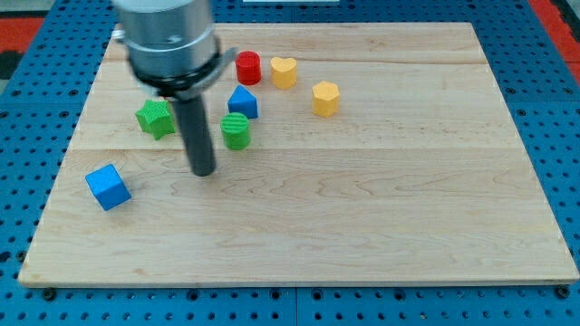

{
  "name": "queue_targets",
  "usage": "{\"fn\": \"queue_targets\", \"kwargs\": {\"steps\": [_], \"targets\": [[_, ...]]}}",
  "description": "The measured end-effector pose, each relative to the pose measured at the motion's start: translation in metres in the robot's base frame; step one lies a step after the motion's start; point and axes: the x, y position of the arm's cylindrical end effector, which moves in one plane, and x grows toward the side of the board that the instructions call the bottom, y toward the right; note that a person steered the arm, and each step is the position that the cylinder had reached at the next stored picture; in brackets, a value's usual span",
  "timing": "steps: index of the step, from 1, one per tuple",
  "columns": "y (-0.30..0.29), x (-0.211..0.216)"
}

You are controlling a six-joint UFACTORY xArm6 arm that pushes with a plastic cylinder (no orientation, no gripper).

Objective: Move away from the green circle

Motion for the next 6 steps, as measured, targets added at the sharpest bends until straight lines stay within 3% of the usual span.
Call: {"fn": "queue_targets", "kwargs": {"steps": [2, 3, 4, 5, 6], "targets": [[0.048, -0.052], [0.09, -0.046], [0.083, 0.011], [0.036, 0.076], [-0.042, 0.1]]}}
